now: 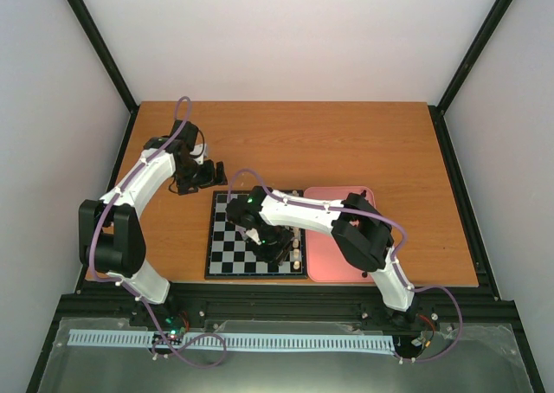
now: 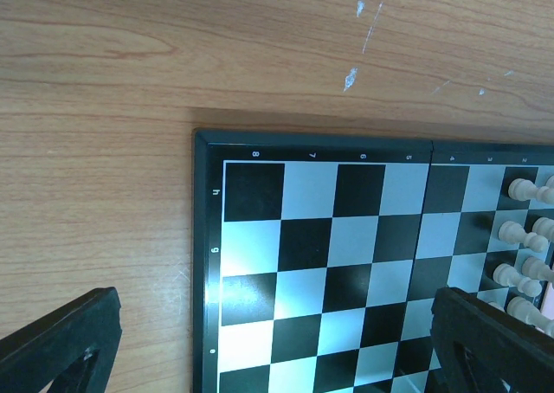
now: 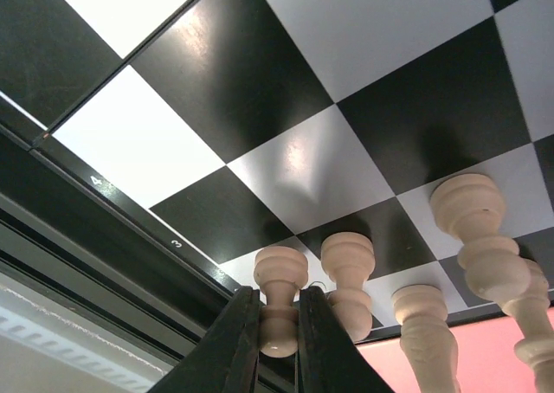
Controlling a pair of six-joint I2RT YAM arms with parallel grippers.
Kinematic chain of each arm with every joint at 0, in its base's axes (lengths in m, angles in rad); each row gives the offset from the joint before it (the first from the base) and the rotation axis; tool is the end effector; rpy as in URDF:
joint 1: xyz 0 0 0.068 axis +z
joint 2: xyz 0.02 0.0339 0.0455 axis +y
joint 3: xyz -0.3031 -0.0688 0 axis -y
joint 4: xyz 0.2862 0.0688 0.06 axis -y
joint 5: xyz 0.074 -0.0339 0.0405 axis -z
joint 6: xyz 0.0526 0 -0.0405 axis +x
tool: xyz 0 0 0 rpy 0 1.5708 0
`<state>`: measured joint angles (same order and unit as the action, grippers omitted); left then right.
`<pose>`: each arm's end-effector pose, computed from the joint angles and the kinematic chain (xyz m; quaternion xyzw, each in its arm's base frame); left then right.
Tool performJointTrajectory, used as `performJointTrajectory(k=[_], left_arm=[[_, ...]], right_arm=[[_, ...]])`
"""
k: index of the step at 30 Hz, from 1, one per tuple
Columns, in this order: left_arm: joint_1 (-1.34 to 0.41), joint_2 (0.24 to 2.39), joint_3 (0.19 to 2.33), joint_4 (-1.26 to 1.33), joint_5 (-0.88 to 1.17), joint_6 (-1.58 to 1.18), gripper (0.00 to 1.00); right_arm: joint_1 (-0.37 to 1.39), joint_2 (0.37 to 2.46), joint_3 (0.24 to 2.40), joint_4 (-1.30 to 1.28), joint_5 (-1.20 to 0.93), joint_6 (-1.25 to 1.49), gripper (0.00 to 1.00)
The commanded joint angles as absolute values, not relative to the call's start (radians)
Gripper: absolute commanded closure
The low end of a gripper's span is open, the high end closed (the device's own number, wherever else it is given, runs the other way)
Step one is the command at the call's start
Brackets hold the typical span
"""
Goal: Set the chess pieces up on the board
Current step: Place the chess piece on the chessboard.
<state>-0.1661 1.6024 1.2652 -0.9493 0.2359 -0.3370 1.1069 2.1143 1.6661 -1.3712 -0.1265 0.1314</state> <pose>0.3477 -0.0708 0.2583 -0.0673 0.9809 -0.1478 0.1073 0.1863 0.3872 0.1807 0.4572 -0.8785 0.0207 0.1372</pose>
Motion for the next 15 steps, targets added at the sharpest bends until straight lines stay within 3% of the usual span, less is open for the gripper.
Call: performJointTrajectory(k=[1,15], left_arm=[[-0.173,1.611,1.29,-0.938,0.238,-0.343,0.0],[-0.173,1.61,1.292,-0.943,0.236,-0.342,0.0]], right_arm=[[1.108,2.135,1.669,-1.364,-0.089,0.148,0.96],[1.109,2.113,1.67,-1.372,-0.128,0.112,0.95]])
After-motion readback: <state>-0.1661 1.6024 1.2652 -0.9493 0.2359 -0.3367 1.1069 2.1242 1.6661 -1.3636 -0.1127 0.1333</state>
